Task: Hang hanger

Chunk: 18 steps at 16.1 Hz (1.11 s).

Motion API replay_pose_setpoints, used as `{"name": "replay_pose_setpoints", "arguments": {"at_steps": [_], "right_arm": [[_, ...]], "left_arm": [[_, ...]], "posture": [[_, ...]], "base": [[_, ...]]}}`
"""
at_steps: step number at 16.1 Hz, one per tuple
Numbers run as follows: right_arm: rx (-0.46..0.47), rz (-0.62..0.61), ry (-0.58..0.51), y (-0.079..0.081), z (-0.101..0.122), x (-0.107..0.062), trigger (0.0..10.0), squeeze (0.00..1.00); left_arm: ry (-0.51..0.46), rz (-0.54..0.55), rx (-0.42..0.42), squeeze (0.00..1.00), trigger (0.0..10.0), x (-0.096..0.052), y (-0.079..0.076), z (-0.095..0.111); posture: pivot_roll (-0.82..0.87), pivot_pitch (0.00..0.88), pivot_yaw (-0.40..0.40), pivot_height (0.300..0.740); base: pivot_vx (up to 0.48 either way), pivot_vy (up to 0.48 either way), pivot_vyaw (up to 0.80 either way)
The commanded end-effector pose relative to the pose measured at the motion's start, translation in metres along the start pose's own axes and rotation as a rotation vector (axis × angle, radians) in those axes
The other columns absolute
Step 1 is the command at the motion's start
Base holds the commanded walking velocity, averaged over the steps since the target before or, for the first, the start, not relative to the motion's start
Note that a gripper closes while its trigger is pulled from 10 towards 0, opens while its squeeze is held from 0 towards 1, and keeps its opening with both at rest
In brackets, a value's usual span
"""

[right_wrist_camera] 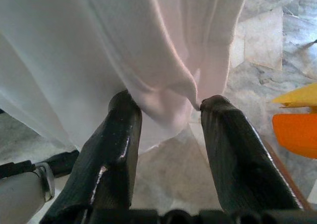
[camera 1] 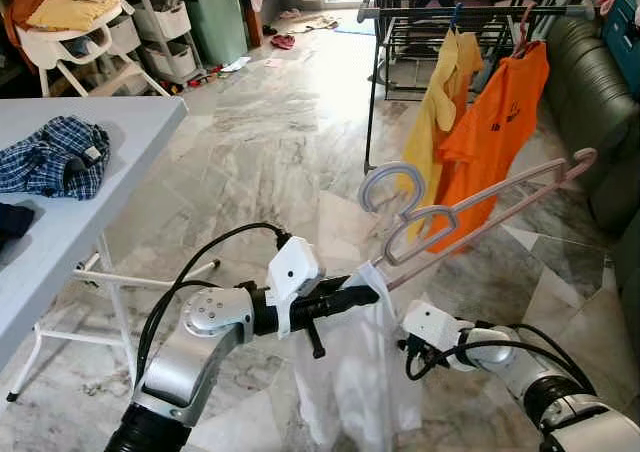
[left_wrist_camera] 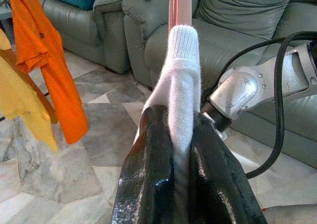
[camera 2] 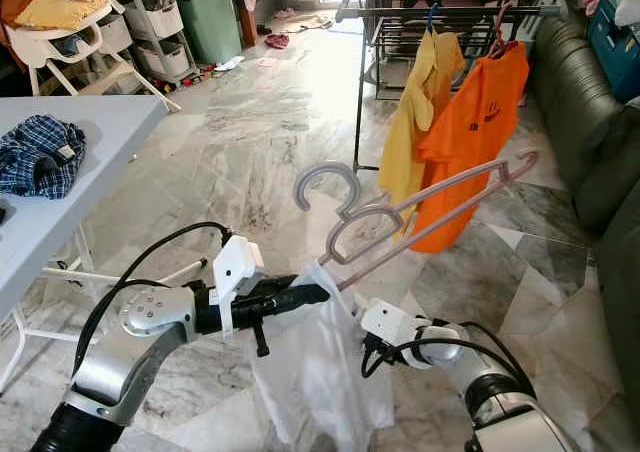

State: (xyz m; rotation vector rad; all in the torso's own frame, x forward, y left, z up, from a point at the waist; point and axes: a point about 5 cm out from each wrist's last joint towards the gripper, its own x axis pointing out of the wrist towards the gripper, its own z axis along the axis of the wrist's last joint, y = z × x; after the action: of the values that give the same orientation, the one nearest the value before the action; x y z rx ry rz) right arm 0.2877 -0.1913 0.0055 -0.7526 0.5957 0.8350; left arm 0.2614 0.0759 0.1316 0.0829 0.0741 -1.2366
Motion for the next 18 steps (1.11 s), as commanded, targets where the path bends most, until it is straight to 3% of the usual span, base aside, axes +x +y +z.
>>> {"name": "replay_pose_setpoints", "arguments": {"at_steps": [1, 10, 13, 14, 18], "right_arm": [[0.016, -0.013, -0.005, 0.000, 0.000, 0.000, 0.0, 0.00], [0.053, -0.102, -0.026, -0.007, -0.003, -0.004, 0.0, 0.00], [0.094, -0.235, -0.059, -0.022, -0.002, -0.011, 0.0, 0.00], [0.144, -0.367, -0.079, -0.034, -0.005, -0.019, 0.0, 0.00], [0.135, -0.558, -0.062, -0.045, -0.014, -0.031, 0.0, 0.00]], "left_arm": [[-0.028, -0.007, 0.038, 0.00, 10.0, 0.000, 0.000, 0.010], [-0.011, 0.008, 0.054, 0.00, 10.0, -0.002, 0.003, 0.007], [0.018, 0.096, 0.068, 0.00, 10.0, -0.006, 0.012, -0.006], [0.039, 0.159, 0.050, 0.00, 10.0, -0.012, 0.018, -0.018], [0.091, 0.209, 0.041, 0.00, 10.0, -0.018, 0.024, -0.036]], "posture": [[-0.05, 0.031, 0.098, 0.740], [-0.05, 0.026, 0.097, 0.740], [-0.05, 0.025, 0.091, 0.740], [-0.06, 0.024, 0.087, 0.740], [-0.08, 0.026, 0.094, 0.740]], "base": [[0.000, 0.000, 0.00], [0.000, 0.000, 0.00], [0.000, 0.000, 0.00], [0.000, 0.000, 0.00], [0.000, 0.000, 0.00]]}}
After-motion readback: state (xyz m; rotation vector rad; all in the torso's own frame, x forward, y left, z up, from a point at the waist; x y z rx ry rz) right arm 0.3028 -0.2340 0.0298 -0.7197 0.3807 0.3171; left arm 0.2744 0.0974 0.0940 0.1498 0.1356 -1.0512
